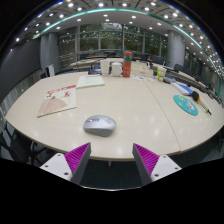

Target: Arrange mouse

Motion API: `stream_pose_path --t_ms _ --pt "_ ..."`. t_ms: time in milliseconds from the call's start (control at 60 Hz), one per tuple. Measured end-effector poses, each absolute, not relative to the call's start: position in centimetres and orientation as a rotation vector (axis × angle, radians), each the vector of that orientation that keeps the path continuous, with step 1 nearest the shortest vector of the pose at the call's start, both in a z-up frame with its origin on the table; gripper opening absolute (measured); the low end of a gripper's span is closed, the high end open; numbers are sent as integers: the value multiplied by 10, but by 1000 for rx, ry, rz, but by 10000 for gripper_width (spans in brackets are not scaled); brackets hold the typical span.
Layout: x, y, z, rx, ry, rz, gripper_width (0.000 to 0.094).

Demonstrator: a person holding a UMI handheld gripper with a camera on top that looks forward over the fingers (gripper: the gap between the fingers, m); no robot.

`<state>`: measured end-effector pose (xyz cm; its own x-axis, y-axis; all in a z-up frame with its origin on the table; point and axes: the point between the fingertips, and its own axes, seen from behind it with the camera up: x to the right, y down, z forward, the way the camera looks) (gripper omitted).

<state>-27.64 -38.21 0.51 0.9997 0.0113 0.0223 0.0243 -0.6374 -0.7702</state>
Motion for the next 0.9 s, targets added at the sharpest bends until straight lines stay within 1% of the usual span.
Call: stream_pose_path --t_ms 200,433,550,617,667,700,733,817,900 --pt "-285 -330 -12 -2277 -69 -72 856" --pt "-288 -270 -11 -2253 -96 -85 848" --pt "-291 -246 -11 -2246 -104 -77 829" --pt "-293 -236 -12 -2241 -112 -55 786" --pt "-296 -231 -13 -2239 -116 -34 715" --pt "-300 -227 -14 -2241 -120 -11 618" --pt "-303 -226 -15 -2244 -126 12 493" --pt "-305 -227 -14 -2240 -159 -1 469" --pt "-306 -227 -14 -2252 -185 8 415"
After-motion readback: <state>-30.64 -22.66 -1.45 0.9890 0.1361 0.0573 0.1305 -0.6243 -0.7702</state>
